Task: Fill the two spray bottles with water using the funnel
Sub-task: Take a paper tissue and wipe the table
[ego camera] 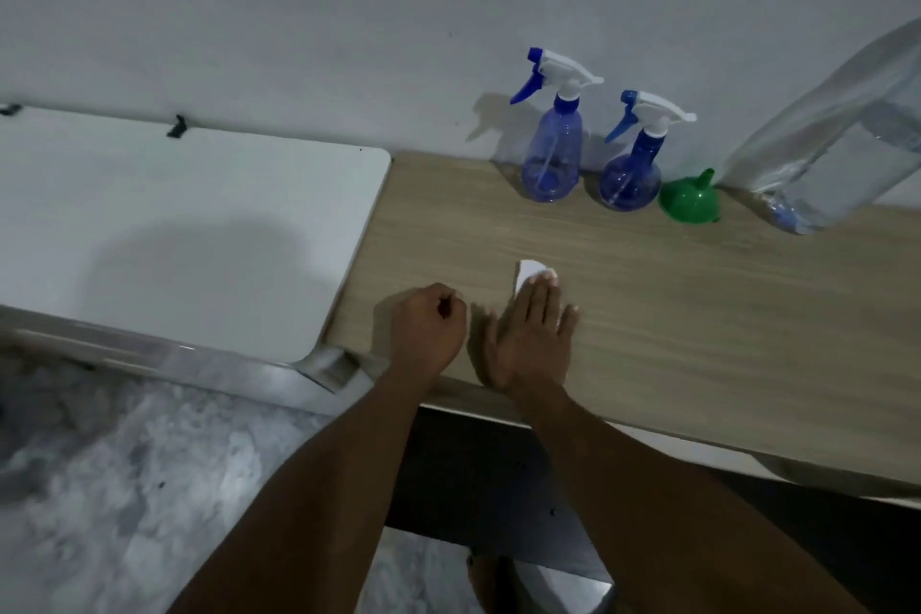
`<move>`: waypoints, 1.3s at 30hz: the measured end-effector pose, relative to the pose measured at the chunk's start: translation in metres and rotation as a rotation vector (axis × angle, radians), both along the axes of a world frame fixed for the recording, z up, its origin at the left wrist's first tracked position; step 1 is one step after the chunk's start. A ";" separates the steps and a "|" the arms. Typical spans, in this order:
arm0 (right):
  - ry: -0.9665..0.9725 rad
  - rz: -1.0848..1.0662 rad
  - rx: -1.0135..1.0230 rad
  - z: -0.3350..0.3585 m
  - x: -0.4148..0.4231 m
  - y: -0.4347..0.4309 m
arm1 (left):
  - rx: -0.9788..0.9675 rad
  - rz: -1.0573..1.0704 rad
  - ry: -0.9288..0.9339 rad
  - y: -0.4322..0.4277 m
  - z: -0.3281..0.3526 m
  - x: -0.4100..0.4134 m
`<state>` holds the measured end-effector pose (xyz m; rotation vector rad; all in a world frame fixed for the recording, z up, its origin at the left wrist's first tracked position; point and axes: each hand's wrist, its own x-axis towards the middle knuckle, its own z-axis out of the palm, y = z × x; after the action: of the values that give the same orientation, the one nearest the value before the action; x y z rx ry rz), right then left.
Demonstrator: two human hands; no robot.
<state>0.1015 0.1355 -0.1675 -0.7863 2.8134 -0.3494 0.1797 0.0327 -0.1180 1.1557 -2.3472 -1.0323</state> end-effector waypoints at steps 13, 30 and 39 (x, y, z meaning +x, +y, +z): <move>0.256 1.014 0.090 -0.001 -0.052 0.133 | -0.041 0.113 -0.011 0.074 0.003 -0.008; 0.257 0.272 0.146 -0.003 -0.165 0.423 | 0.121 -0.130 -0.036 0.277 0.009 -0.077; -0.043 -0.620 -0.113 0.000 -0.111 0.354 | 0.138 -0.076 -0.053 0.278 0.019 -0.071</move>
<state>-0.0094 0.4894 -0.1679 0.1036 2.9496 -0.6081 0.1084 0.3103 -0.0987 1.1636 -2.4104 -1.2211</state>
